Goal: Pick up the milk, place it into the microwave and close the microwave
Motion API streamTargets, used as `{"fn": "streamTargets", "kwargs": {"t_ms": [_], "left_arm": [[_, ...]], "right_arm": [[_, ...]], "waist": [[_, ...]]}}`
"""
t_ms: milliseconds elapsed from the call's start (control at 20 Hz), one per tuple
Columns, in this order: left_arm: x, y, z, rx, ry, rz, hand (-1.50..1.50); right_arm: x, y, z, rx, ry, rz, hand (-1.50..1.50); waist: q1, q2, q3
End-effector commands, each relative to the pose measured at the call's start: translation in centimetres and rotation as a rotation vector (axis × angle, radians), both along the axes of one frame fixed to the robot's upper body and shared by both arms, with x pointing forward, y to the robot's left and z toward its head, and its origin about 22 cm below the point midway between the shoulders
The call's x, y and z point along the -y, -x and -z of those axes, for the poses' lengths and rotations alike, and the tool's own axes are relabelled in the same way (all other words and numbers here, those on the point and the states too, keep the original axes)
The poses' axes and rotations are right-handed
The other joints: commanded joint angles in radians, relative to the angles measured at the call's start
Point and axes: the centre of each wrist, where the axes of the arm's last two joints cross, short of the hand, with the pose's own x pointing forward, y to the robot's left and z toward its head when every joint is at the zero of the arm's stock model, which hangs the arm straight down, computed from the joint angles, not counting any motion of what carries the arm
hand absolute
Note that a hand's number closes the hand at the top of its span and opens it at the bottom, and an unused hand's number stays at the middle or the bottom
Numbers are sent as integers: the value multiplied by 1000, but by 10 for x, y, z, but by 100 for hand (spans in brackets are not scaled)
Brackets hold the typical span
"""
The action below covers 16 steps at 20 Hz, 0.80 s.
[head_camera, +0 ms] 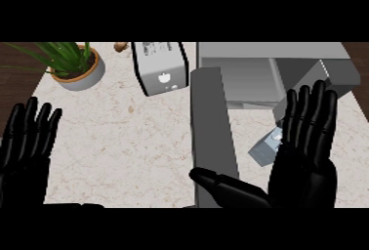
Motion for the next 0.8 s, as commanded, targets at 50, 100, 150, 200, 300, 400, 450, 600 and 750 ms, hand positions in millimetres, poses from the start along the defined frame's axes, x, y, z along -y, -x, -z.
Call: {"fn": "streamTargets", "kwargs": {"t_ms": [50,100,150,200,300,400,450,600,750], "left_arm": [[-18,20,2,-5,18,-25,-150],[-7,22,7,3,11,-11,-150],[-14,19,17,-1,12,-28,-150],[-18,23,6,-14,14,-22,-150],[-11,40,12,-18,17,-17,-150],[-16,50,8,-7,-7,-9,-150],[-2,32,28,-10,9,-16,-150],[-24,47,19,-19,17,0,-150],[-22,41,24,-17,15,-5,-150]], "right_arm": [[-21,7,8,-5,-10,84,-150],[-26,9,13,18,-7,121,-150],[-29,3,17,17,-6,141,-150],[-25,-3,16,1,-8,169,-150],[-28,0,18,-32,-11,189,-150],[-10,-11,14,-61,15,227,-150],[-10,-8,24,-46,14,248,-150],[-10,-15,21,-83,-1,261,-150],[-6,0,40,-105,-20,299,-150]], "waist": [[-5,-1,1],[-5,-1,1],[-4,0,1],[-5,0,1],[-3,-1,1],[-2,-1,1],[-7,0,1],[-4,0,1],[-7,0,1]]}}
